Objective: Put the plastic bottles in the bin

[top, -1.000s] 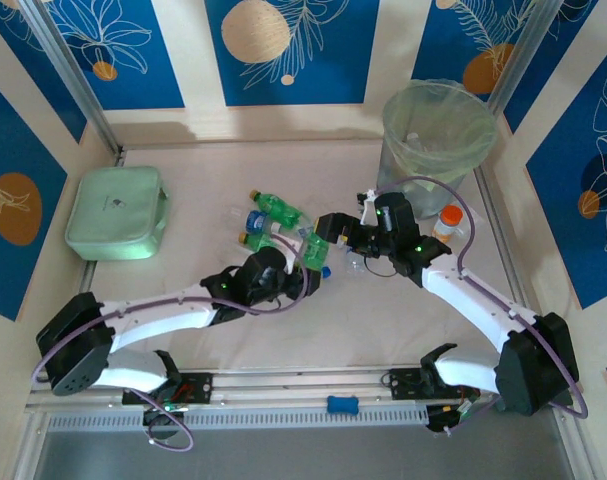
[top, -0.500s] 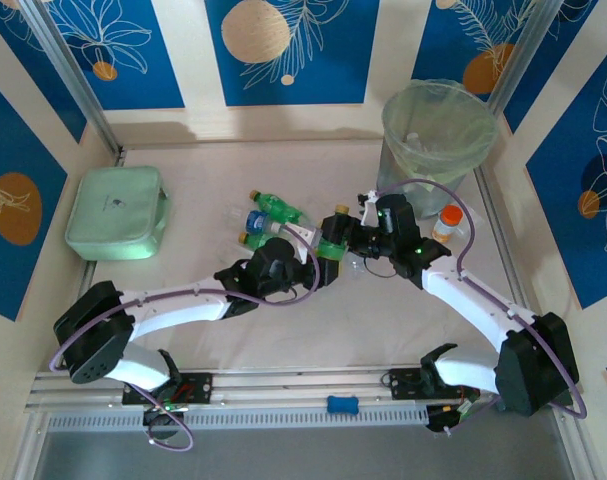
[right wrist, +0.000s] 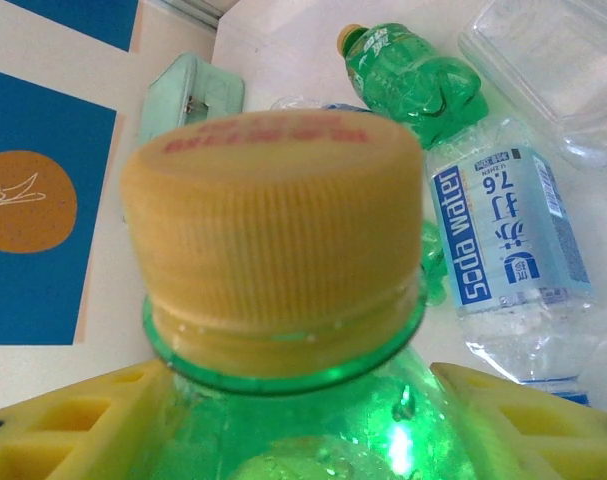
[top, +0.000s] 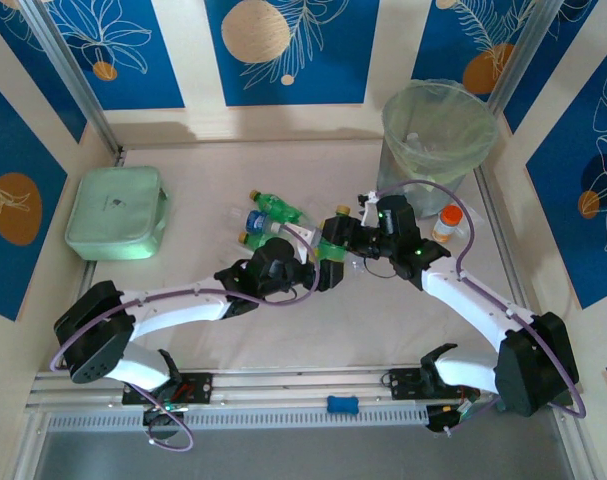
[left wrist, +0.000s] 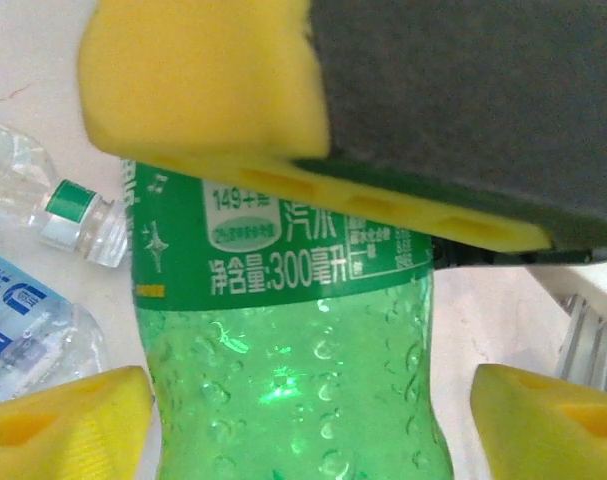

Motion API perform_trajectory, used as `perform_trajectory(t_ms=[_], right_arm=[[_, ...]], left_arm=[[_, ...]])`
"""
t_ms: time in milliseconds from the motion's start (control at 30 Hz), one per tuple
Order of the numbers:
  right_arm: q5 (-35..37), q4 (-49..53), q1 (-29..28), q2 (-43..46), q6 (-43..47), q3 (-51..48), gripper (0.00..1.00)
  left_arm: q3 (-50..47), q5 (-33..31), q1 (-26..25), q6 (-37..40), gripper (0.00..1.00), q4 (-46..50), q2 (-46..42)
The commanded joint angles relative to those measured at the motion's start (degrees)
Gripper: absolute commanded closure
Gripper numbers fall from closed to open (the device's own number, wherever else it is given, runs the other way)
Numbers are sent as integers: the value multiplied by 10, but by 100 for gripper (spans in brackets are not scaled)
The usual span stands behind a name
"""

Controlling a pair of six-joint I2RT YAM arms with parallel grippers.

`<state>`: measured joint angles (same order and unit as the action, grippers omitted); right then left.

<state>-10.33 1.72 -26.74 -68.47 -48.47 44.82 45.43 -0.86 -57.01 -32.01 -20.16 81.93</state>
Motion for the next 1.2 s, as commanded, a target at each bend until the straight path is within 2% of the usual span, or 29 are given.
perform_trajectory(t_ms=[0,100,200,333,433,567,767,967,1167], right_arm=[[0,2,11,1,11,-5,45],[16,25,27,8,33,6,45],[29,42,47,16,54,20,46],[38,59,85,26,82,50,46],[46,68,116,33,110,83,46],[57,85,159,32,149,137,46],[87,96,213,16,220,240,46],[130,92,240,-43,284,352,46],[186,85,262,-142,325,467,46]], left_arm=[[-14,-21,3,-1,8,-2,-26],[-28,-52,3,1,0,15,-48],[-42,-104,5,3,1,46,-74],[-44,-185,19,-16,1,135,-95],[-43,-213,37,-37,1,199,-102],[-66,-216,64,-76,1,225,-114],[-109,-177,102,-128,1,209,-126],[-120,-174,110,-124,1,202,-137],[-119,-173,113,-108,1,209,-148]])
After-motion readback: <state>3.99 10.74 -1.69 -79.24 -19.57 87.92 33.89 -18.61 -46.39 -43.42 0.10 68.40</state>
